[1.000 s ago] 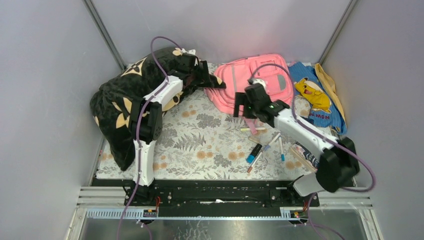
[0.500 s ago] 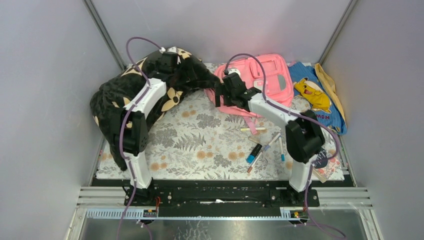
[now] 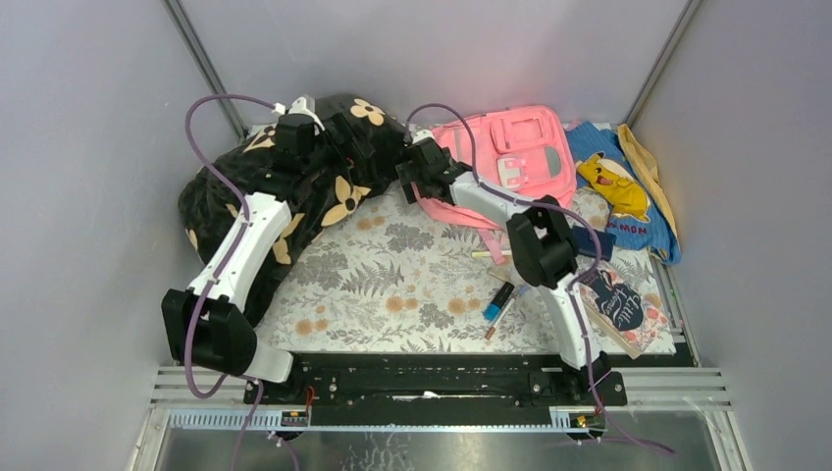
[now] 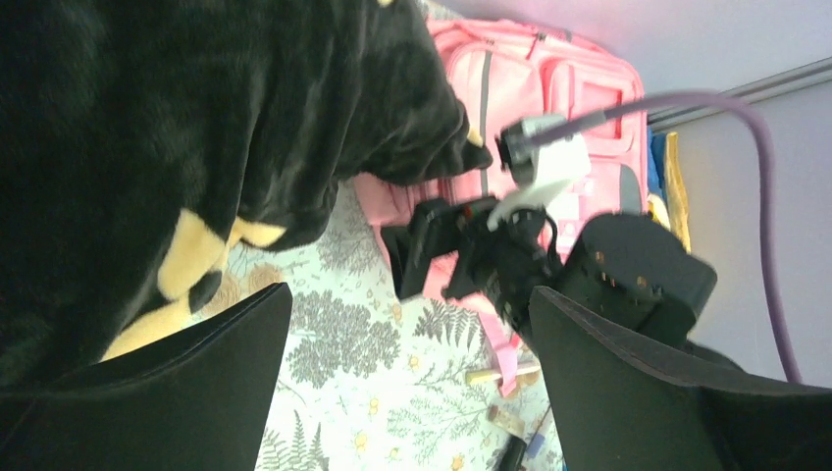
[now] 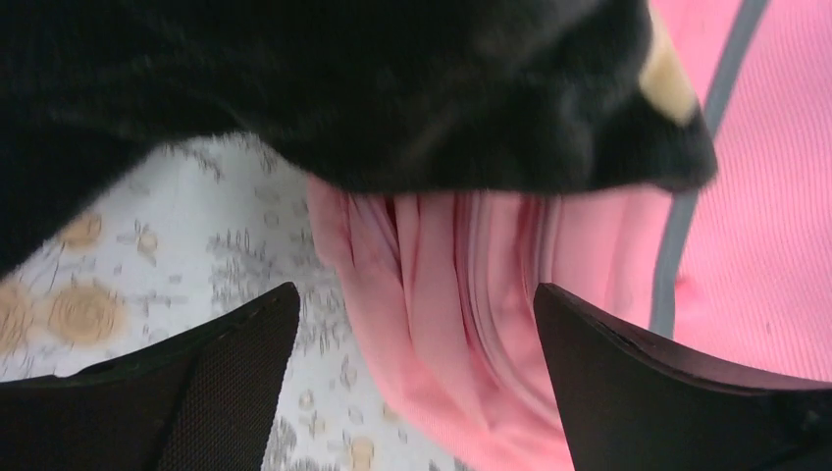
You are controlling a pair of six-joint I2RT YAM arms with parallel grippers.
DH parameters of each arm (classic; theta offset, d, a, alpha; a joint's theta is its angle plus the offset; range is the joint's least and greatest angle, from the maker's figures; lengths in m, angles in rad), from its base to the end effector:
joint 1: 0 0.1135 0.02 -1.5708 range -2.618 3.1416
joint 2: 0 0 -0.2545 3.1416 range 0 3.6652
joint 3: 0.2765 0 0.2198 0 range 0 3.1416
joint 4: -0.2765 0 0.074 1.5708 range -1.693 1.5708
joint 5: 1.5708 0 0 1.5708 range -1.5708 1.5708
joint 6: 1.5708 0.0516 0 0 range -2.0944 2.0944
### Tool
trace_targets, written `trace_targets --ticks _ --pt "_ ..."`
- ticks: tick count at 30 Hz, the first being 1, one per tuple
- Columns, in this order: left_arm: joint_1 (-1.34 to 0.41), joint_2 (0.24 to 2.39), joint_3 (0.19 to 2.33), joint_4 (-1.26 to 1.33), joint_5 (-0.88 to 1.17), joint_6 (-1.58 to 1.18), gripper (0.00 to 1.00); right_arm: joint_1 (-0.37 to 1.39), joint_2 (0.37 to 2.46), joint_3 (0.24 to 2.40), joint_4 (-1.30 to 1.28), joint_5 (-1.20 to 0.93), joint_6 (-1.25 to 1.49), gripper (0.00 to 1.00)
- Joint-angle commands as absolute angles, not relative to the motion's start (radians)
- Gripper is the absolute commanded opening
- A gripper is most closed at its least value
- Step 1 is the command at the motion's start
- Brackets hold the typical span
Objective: Pack the student bag
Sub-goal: Adjust the student bag at the center of the board.
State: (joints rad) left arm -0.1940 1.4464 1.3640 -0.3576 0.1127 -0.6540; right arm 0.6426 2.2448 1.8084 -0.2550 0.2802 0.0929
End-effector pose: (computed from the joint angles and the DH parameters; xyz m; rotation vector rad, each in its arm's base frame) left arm 0.3104 -0.0669 0.3551 -0.3993 2.0302 -0.6461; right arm 0.4017 0.2828 0.1986 -0.4622 2.1832 0.0836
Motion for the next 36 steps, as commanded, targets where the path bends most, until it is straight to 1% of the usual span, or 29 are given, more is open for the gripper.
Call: trace_targets --ticks 1,2,4,6,7,8,12,16,20,22,24,28,30,33,36 --pt "-0.192 1.435 1.302 -0.324 0.151 -0.685 0.99 0.650 2.380 1.963 -0.308 0.333 -0.034 0.92" --pt "-0.193 1.431 1.296 -0.325 0.155 -0.683 0.99 0.651 2.395 1.966 -0.315 0.338 -0.040 0.86" --pt "-0.193 1.420 1.282 -0.324 0.158 -0.683 0.99 0.649 2.394 1.947 -0.312 0.346 -0.048 0.67" --pt "-0.192 1.413 1.273 -0.324 0.157 -0.680 0.99 0.645 2.360 1.914 -0.303 0.352 -0.050 0.32" --pt "-0.193 1.409 1.272 -0.323 0.156 -0.680 0.99 0.643 2.330 1.889 -0.291 0.348 -0.051 0.06" --pt "-0.193 1.407 1.270 -0.323 0.154 -0.680 0.99 0.639 2.298 1.864 -0.274 0.349 -0.052 0.00" --pt "-0.198 1.414 1.257 -0.296 0.184 -0.671 0.99 0.618 2.139 1.787 -0.222 0.301 -0.072 0.00" --pt "-0.205 1.451 1.262 -0.283 0.245 -0.662 0.99 0.607 1.999 1.761 -0.237 0.291 -0.089 0.00" --pt "-0.215 1.475 1.276 -0.267 0.316 -0.644 0.99 0.596 1.849 1.671 -0.233 0.256 -0.119 0.00" --pt "-0.219 1.501 1.300 -0.285 0.369 -0.622 0.99 0.595 1.779 1.606 -0.234 0.243 -0.138 0.00" --pt "-0.230 1.513 1.303 -0.291 0.378 -0.607 0.99 0.595 1.708 1.532 -0.216 0.241 -0.145 0.00" --pt "-0.238 1.536 1.280 -0.238 0.372 -0.639 0.99 0.593 1.555 1.337 -0.026 0.203 -0.091 0.00" --pt "-0.240 1.575 1.304 -0.230 0.359 -0.661 0.99 0.592 1.518 1.282 0.048 0.174 -0.068 0.00" --pt "-0.241 1.615 1.346 -0.259 0.320 -0.663 0.99 0.592 1.512 1.269 0.045 0.114 -0.059 0.00" --pt "-0.239 1.605 1.357 -0.276 0.304 -0.657 0.99 0.593 1.524 1.260 0.053 0.022 -0.035 0.00"
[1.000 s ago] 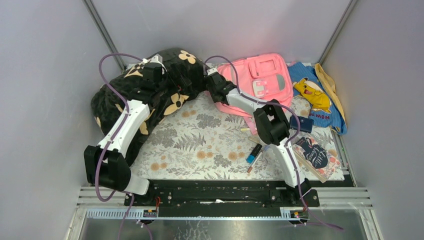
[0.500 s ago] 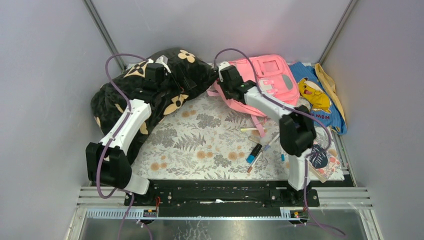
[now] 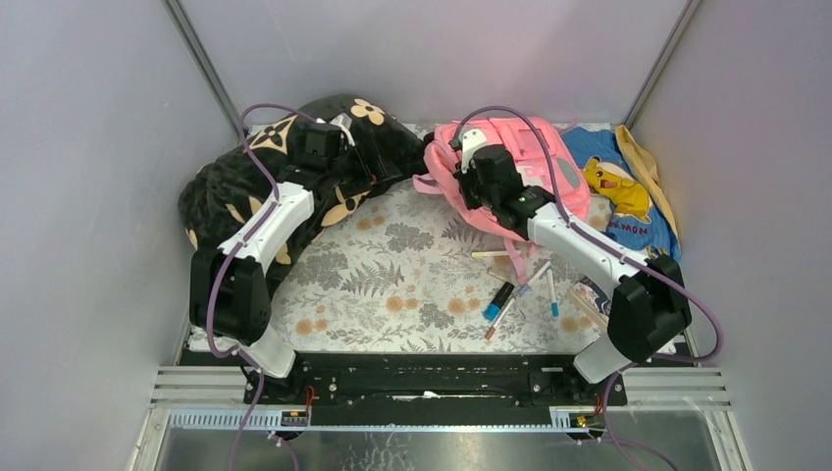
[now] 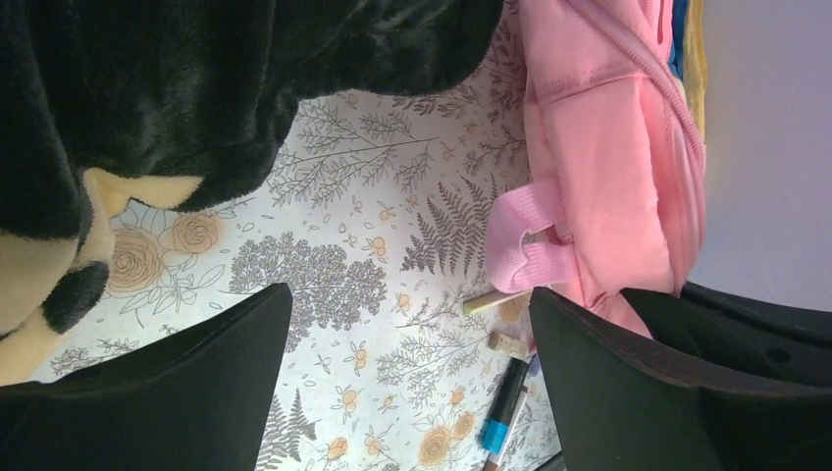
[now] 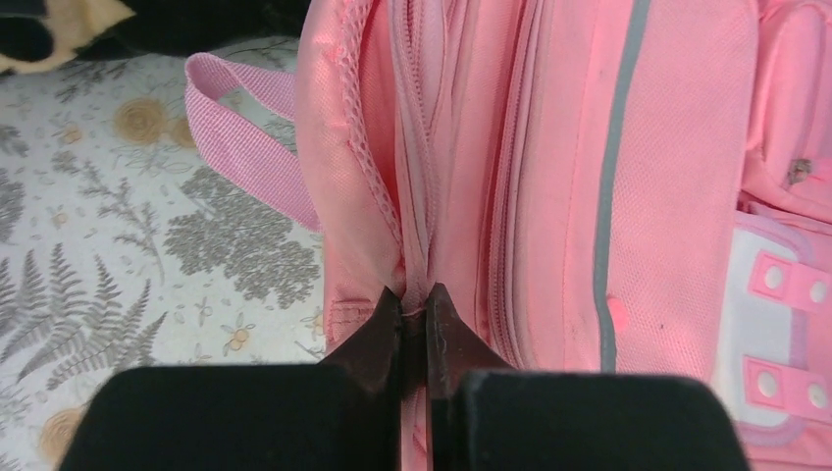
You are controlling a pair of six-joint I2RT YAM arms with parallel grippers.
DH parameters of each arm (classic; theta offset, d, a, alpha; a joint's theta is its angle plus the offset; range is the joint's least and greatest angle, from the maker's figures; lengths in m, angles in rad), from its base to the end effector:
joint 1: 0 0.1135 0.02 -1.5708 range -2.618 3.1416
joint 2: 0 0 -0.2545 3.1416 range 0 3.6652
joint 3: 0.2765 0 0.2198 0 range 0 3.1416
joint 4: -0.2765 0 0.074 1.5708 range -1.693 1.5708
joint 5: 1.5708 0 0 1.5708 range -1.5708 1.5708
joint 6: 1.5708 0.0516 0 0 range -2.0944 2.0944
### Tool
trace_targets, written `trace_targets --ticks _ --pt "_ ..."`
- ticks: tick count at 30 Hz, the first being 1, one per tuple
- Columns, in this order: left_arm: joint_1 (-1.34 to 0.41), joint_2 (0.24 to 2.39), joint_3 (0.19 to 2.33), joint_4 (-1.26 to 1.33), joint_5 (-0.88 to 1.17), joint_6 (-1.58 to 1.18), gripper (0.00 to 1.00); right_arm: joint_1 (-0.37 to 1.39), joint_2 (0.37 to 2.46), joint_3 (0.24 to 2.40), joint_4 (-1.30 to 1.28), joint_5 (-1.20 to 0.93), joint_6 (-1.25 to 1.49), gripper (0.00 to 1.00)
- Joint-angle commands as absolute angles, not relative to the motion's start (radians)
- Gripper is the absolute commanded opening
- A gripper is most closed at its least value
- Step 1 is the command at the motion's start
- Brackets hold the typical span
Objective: Pack the student bag
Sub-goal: Adjust the student bag at the center of the board.
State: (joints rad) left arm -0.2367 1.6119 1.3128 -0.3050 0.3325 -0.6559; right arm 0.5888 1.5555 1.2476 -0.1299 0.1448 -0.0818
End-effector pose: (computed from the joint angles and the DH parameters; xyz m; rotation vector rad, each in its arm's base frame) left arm 0.3375 -0.0987 0.2931 -0.2757 2.2537 -0.8547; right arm 0.2944 0.1877 0.3081 -0.5727 1.9248 0.1791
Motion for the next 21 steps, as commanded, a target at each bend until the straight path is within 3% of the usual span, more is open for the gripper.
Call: trace_targets --ticks 1,9,10,12,15,17,21 --pt "-0.239 1.586 1.356 -0.276 0.300 -0.657 0.99 0.594 1.538 1.263 0.056 0.005 -0.028 0.00" --pt "-0.239 1.494 1.347 -0.292 0.297 -0.628 0.99 0.612 1.752 1.407 -0.044 -0.094 0.041 0.03" --pt "-0.239 1.493 1.342 -0.289 0.294 -0.624 0.99 0.613 1.806 1.475 -0.112 -0.108 0.063 0.20" --pt "-0.242 1.492 1.328 -0.274 0.312 -0.613 0.99 0.612 1.929 1.662 -0.296 -0.141 0.088 0.39" --pt "-0.255 1.494 1.312 -0.265 0.327 -0.607 0.99 0.612 1.981 1.789 -0.422 -0.132 0.097 0.55" --pt "-0.272 1.497 1.301 -0.265 0.327 -0.601 0.99 0.607 1.889 1.704 -0.355 -0.099 0.095 0.71" --pt "-0.330 1.526 1.290 -0.250 0.332 -0.571 0.99 0.559 1.714 1.490 -0.242 -0.088 0.119 0.80"
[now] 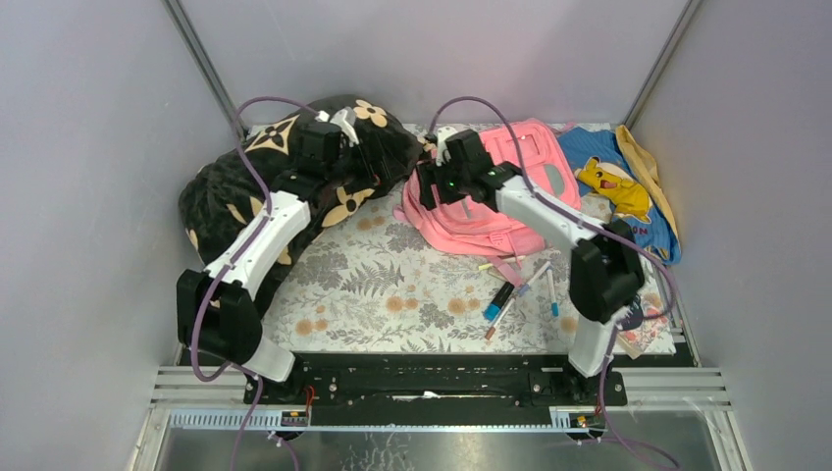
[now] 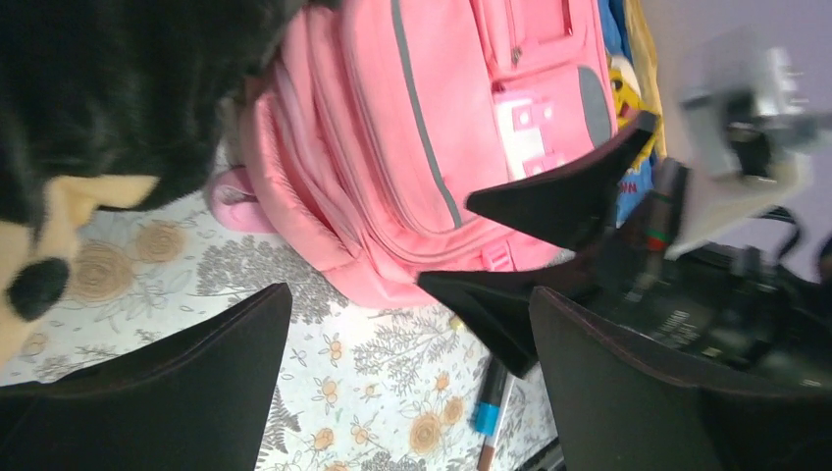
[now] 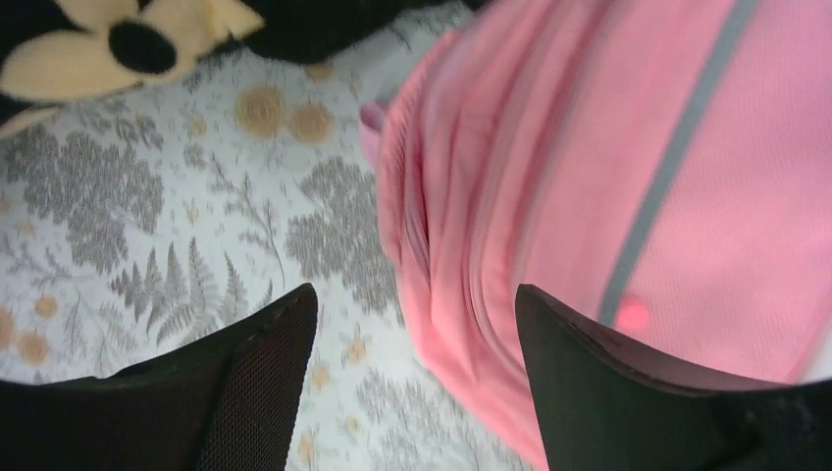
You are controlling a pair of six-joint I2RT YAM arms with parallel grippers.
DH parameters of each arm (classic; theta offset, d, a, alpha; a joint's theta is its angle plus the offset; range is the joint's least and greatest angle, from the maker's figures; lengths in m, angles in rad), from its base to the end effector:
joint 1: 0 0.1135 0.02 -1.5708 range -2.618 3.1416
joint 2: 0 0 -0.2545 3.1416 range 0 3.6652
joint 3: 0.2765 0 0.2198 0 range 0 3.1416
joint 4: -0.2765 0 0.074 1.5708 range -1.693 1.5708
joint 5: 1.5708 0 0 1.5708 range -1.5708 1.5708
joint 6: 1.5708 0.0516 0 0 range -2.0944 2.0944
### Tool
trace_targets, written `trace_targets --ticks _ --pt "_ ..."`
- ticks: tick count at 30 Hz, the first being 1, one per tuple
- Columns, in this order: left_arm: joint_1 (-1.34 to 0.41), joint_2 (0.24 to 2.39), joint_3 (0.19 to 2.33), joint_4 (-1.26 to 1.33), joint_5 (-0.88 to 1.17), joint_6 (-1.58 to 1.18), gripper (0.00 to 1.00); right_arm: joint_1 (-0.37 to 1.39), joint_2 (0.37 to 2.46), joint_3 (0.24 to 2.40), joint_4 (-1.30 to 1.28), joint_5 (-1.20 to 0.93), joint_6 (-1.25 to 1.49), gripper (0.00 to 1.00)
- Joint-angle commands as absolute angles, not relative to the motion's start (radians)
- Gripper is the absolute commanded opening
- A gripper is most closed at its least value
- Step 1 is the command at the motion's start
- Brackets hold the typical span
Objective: Pack the student bag
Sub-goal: Adjust the student bag at the center of the board.
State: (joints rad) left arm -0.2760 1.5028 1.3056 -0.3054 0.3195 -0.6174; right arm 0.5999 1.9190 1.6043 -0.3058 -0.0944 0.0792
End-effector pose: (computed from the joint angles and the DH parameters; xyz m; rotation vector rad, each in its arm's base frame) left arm 0.3127 -0.1054 0.3256 -0.1637 2.1592 -0.8640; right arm 0.3509 0.2459 0.2714 -0.6263 2.1404 0.4813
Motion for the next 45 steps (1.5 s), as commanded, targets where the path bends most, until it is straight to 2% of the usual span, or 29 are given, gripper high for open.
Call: trace_targets --ticks 1,8,14,22,27,32,45 --pt "-0.345 1.539 1.295 -0.250 0.311 -0.579 0.99 0.529 1.691 1.456 -0.243 -0.098 0.140 0.80" --pt "-0.374 1.632 1.320 -0.274 0.250 -0.642 0.99 0.513 1.683 1.331 -0.240 0.028 0.151 0.77" --pt "-0.356 1.653 1.322 -0.289 0.278 -0.666 0.99 0.601 1.794 1.373 -0.227 0.141 0.118 0.66" --pt "-0.288 1.600 1.252 -0.258 0.293 -0.708 0.99 0.642 1.926 1.507 -0.204 0.126 0.128 0.69" --pt "-0.265 1.573 1.242 -0.246 0.347 -0.682 0.99 0.644 1.989 1.554 -0.162 0.194 0.191 0.55" --pt "-0.260 1.565 1.240 -0.259 0.350 -0.656 0.99 0.643 2.036 1.586 -0.201 0.208 0.185 0.51" --pt "-0.248 1.577 1.229 -0.253 0.369 -0.655 0.99 0.643 2.086 1.475 -0.225 0.104 0.171 0.58"
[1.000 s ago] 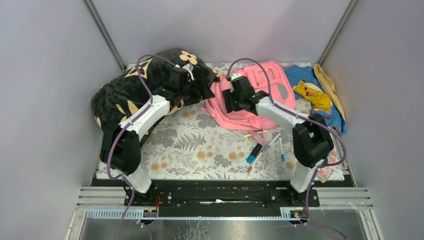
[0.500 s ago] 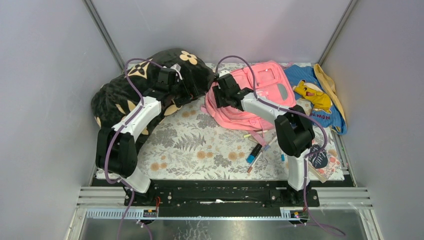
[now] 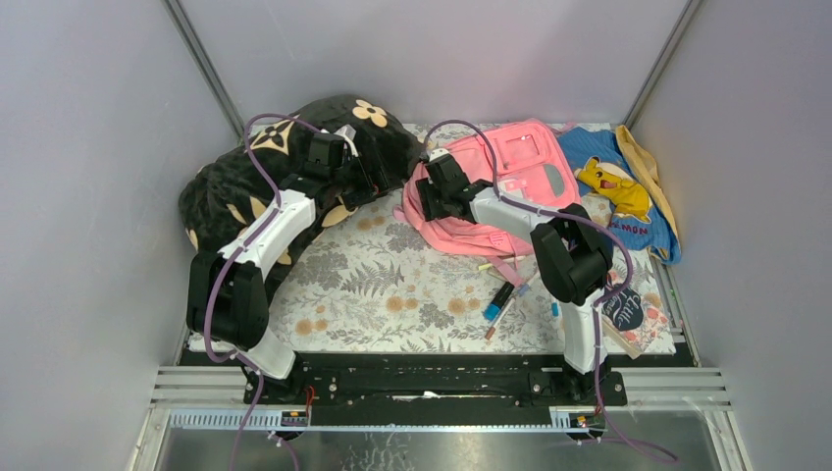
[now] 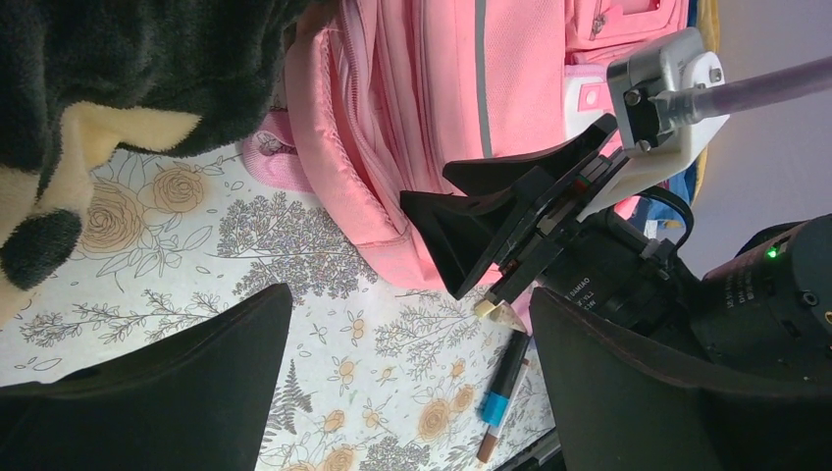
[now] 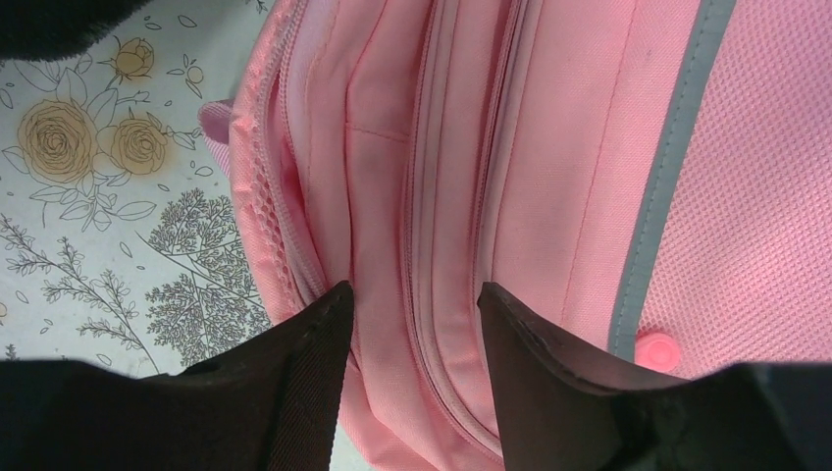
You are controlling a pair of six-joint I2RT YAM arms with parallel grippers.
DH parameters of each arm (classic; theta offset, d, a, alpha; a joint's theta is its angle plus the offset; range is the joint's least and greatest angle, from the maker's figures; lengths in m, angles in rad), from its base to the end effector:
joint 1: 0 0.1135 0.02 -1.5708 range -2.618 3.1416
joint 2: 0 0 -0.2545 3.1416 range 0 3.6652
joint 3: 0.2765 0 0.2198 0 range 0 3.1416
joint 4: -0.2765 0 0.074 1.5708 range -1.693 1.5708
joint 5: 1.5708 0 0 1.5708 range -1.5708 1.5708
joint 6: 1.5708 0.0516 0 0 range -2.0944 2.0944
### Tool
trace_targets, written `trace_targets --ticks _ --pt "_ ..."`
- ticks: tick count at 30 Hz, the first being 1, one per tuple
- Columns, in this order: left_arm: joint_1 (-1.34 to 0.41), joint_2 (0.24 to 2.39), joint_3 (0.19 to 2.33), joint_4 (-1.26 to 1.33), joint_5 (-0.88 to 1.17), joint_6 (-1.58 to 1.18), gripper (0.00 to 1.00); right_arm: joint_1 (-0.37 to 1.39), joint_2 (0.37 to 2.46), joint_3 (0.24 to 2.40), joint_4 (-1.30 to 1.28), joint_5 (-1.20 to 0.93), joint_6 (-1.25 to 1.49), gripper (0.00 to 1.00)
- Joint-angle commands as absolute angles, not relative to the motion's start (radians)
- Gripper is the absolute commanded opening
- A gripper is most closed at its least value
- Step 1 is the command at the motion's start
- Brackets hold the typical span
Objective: Pack the student bag
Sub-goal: Adjust the student bag at the center of the board.
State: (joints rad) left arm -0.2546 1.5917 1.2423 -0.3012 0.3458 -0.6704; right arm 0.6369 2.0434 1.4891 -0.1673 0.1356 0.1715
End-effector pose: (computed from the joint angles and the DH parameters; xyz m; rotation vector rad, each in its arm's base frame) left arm 0.3266 -0.1031 0.2777 -0.2820 2.3083 -0.8744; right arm 0.3588 0.2568 0.1972 -0.4612 2.2519 0.2651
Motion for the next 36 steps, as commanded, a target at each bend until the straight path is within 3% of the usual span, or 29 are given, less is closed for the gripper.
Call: trace_targets --ticks 1,4,8,14,29,31,34,36 --pt "-0.248 1.578 1.228 -0.251 0.370 -0.658 0.99 0.644 2.095 1.479 -0.232 0.111 0.172 0.59" --pt "-0.248 1.574 1.222 -0.247 0.372 -0.662 0.99 0.643 2.114 1.490 -0.244 0.151 0.168 0.56" --pt "-0.249 1.567 1.212 -0.246 0.365 -0.661 0.99 0.643 2.065 1.484 -0.266 0.151 0.156 0.40" --pt "-0.248 1.571 1.207 -0.234 0.368 -0.669 0.99 0.653 1.955 1.434 -0.246 0.082 0.141 0.44" --pt "-0.249 1.562 1.187 -0.230 0.370 -0.676 0.99 0.678 2.039 1.389 -0.188 0.094 0.142 0.50" --pt "-0.249 1.554 1.184 -0.244 0.369 -0.674 0.99 0.673 2.067 1.389 -0.206 0.143 0.141 0.43" --pt "-0.249 1.529 1.156 -0.240 0.362 -0.671 0.99 0.664 2.031 1.359 -0.198 0.140 0.144 0.02" --pt "-0.250 1.519 1.141 -0.232 0.361 -0.673 0.99 0.665 1.976 1.352 -0.197 0.145 0.148 0.00"
